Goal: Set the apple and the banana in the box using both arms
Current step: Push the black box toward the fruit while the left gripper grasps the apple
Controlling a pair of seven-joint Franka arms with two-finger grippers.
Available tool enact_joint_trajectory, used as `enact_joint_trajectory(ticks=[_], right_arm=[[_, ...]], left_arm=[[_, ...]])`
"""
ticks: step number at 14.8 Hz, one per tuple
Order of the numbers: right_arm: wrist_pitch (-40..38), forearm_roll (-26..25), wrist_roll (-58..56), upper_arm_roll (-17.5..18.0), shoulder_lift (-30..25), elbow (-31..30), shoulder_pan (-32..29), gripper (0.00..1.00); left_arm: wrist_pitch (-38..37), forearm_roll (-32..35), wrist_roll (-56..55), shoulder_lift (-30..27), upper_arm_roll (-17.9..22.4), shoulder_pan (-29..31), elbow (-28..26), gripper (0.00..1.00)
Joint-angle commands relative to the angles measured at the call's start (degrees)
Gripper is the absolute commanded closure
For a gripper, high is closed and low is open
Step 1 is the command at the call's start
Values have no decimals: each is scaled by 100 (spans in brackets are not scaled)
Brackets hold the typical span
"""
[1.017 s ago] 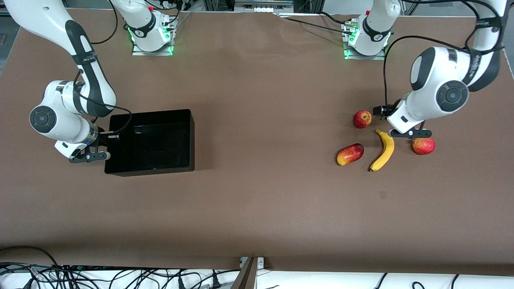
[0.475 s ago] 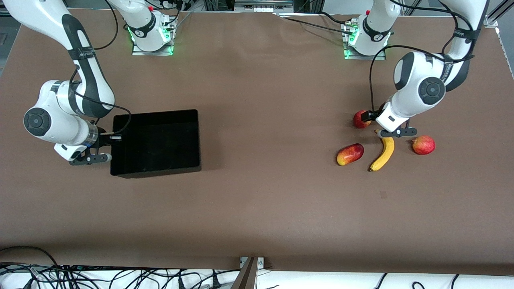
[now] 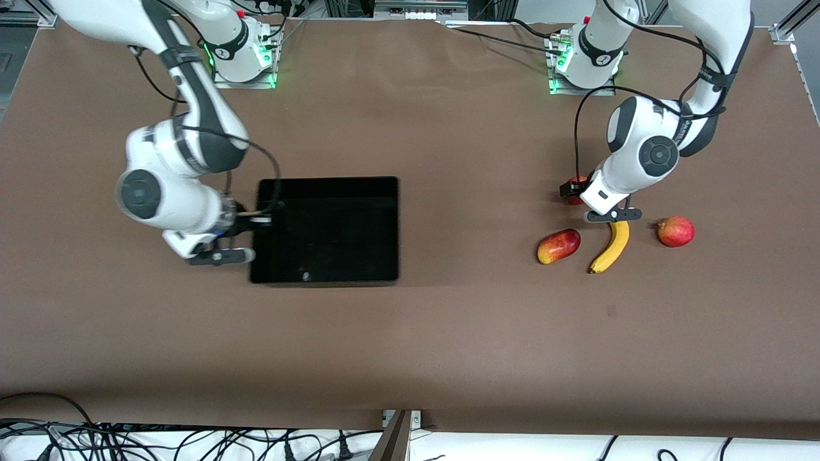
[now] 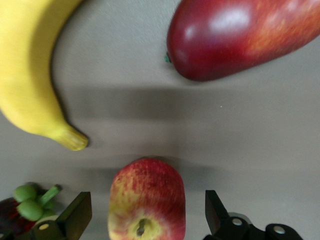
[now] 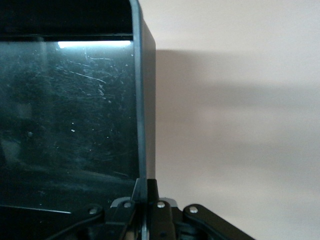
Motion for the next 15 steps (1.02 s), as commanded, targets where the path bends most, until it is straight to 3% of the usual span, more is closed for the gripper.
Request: enact_joint_trajectory(ticks=[1,2,6,9,13,14,15], right_arm=[[301,67,902,471,339,269,209,100],[468,49,1166,480,409,269,437,100],[987,-240,1906,480,699,234,1115,100],[1312,-478,2257,480,954,234,1475,100],[1436,-855,2741,480,1165,260,1705,100],[1436,-891,2812,480,1183,269,1705,90],[1471,-900,2812,480,1201,269,1705,44]], left_arm=[[208,49,22,161,-5,-53,-117,0],[199,49,40,231,-5,-53,-108,12],[50,58,58,232,-14,-53,-91,85],[-396,58,58,66,-14,-45,93,88],[-1731,58,329,-155,-14,-10,918,88],[-2143,58,409,-155,-22,-1,1242,88],[-2556,58,444,-146,-31,-18,1585,88]])
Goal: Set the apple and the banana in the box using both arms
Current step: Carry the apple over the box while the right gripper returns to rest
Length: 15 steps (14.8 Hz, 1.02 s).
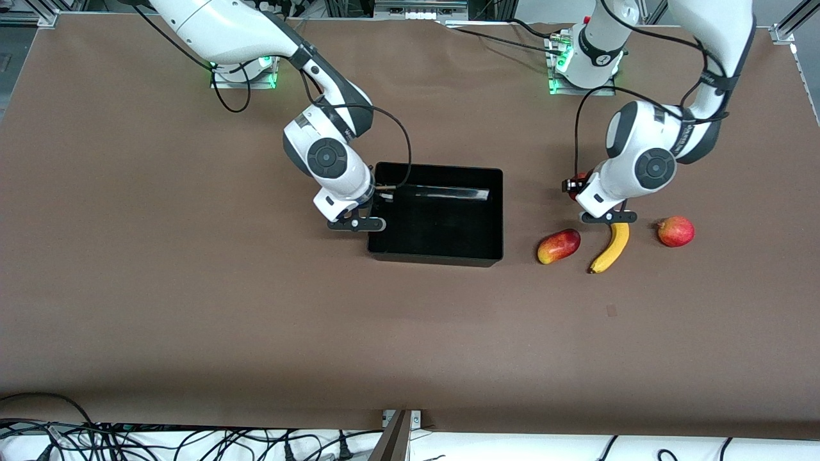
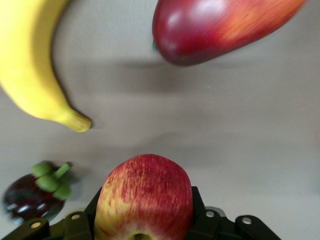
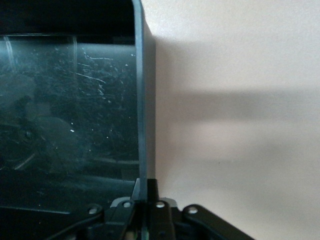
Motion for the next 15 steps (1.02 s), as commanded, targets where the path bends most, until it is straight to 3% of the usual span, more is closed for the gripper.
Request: enact_joint_trajectory(ticks=[1,4,8,12,15], right_arm=[[57,-124,179,14,124,167,35,0],[-379,-124,74,5,45,648,-26,0],[-2224,-115,-74,-21,-51,2159,-429,0],[-2728,156,-1138,-56,-603,2320,-1184,0],[-3288,280,-1383,-503,-1192,2311,-1283,0]], left_arm=[[-1147,41,199,-64,-47,-29,942,88],[-1414,-55,-151,15,-564,-73,1427,88],[-1335,-634,-932,392,-1039,-178,1945,88],[-239,-732,-2373,910,-1181,-915,2061,88],[439,-663,-2946,1306,-1172,-1259,2052,88]])
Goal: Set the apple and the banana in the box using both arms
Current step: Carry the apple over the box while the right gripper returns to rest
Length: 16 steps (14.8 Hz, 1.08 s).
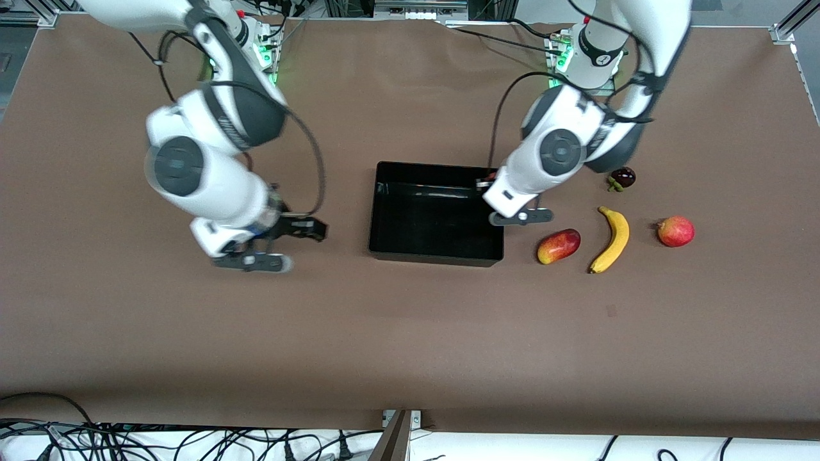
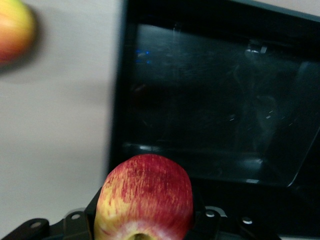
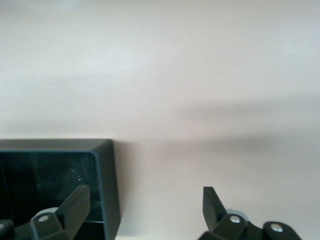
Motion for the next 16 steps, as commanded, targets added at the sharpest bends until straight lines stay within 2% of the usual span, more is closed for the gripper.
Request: enact_joint_trajectory(ticks=[1,3,6,7,8,9,11,13,15,16], right_arm=[[-715,309,-497,-452,-700,-115,8,0],[-1189,756,-1200,-1057,-1078,-168,8,0],[-1570,846,-2098,-1648,-1702,-561,8,0],[-1553,846,-2187,-1762,-1948,-824,8,0],[-1509,837,-2266,-1851,-2211,-1106,8,0],[-1474,811,-2362,-1921,-2414,-1361,8,0],[-1412,758,-2478,-1974,-2600,-1635,8,0],[-1385,741,-2486,-2018,-2592,-1627,8,0],[-1307,671,-2486,-2019,-2583,-1618,17,0],[-1280,662,-2478,-2010,-2565,-1601,26,0]], left_arm=[[365,-3,-454,459,58,-266,172,88],[436,138,-517,723,58,-320,128,87],[454,156,-517,1032,49,-355,137,86],[454,156,-534,1049,49,-364,154,76],[454,156,-552,1058,49,-355,163,32],[445,156,-552,1058,49,-337,163,0],[401,156,-552,980,40,-302,189,0],[314,147,-552,717,49,-223,207,0],[-211,147,-508,278,75,-57,294,0],[-719,156,-499,119,75,83,556,0]])
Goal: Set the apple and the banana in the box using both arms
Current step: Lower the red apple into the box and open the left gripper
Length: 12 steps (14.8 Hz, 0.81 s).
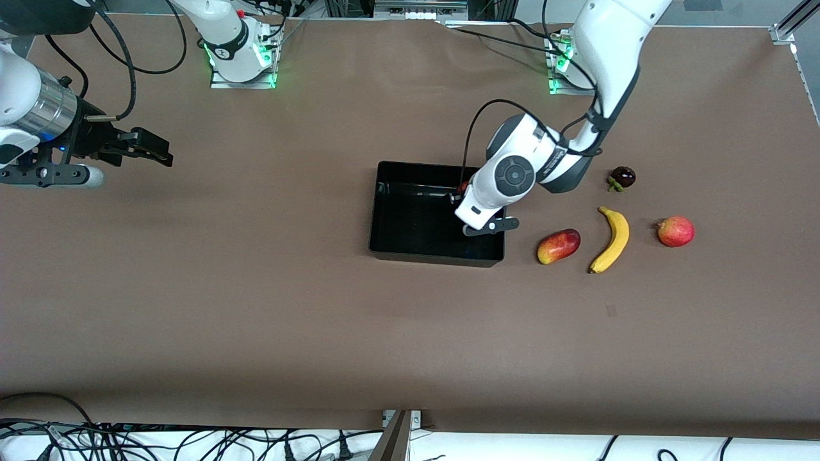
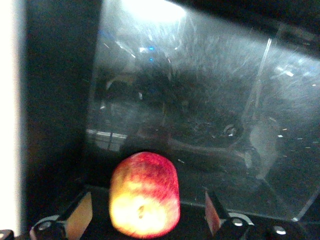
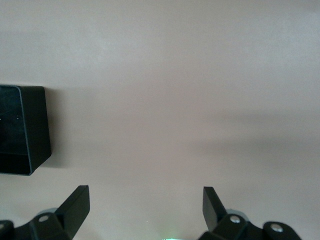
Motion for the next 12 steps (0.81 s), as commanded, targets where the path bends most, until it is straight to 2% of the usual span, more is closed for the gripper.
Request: enact_joint_trajectory(ticks=[1,3,5,7,10,12], right_arm=[[166,-86,-101,-39,-106,-144,67,0],[166,-340,-31,-3,-97,-100,94,0],[140,-376,-40,14,-71,-12,120,0],[104,-403,-57,-3,-27,50,103,0],[105,-376,-31,-3,-27,67,103,0],[104,-350,-40,-12,-9,67,94,0]], left_arm=[[-1455,127,-40,-603,35,341,591,0],[-2678,319,188,-542,61,596,1470,0],[-3184,924,879,-489,61,859,1807,0],[-3194,1347,1950,-463,61,1245,1756,0],[-3115,1996,3260,-86,70,1773,1746,0],[-2722,2280,4114,108,70,2072,1607,0]])
